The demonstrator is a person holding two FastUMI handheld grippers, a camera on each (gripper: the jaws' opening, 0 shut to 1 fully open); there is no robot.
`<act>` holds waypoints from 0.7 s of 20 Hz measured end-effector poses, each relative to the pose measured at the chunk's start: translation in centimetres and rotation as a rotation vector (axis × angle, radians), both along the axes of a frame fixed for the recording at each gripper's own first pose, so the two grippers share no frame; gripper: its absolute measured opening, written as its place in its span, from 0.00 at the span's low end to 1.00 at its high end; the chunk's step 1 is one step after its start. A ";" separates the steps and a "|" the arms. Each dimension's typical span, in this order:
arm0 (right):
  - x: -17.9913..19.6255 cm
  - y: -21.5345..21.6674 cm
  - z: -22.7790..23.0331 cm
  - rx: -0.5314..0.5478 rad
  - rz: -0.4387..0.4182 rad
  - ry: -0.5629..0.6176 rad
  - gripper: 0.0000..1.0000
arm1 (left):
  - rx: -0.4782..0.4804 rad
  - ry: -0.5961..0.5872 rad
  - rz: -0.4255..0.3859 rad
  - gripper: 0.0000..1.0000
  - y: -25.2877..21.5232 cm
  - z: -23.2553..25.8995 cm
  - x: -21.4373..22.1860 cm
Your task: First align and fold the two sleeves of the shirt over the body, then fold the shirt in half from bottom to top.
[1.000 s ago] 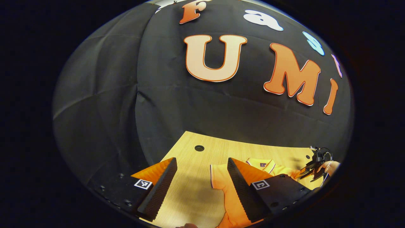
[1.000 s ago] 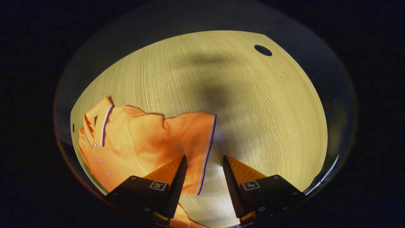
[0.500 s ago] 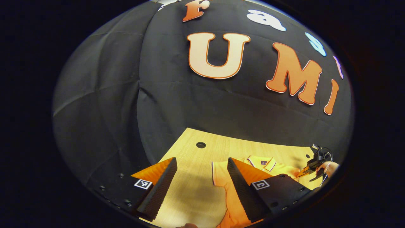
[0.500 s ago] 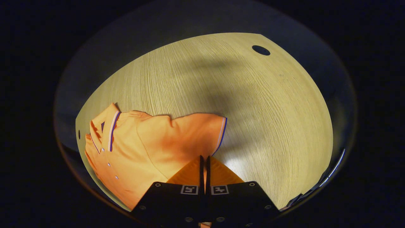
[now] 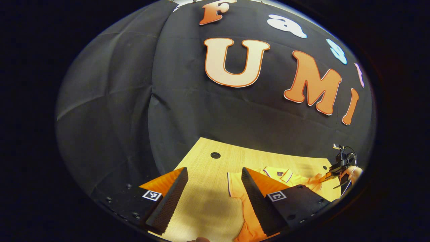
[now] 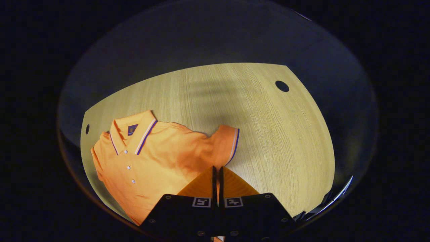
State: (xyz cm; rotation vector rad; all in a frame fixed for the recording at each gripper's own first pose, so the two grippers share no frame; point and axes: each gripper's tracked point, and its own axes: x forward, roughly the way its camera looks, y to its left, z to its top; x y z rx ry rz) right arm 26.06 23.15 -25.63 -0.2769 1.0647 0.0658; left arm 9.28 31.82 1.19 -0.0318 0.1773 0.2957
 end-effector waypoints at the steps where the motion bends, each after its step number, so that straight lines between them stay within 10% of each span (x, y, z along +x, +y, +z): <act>1: -0.1 0.7 0.6 -0.011 0.020 -0.015 0.00 | -0.004 -0.009 -0.005 0.98 0.0 0.1 -0.1; 14: -6.4 15.1 -1.0 0.031 0.257 0.034 0.00 | -0.017 -0.005 0.019 0.98 5.1 -0.8 -2.9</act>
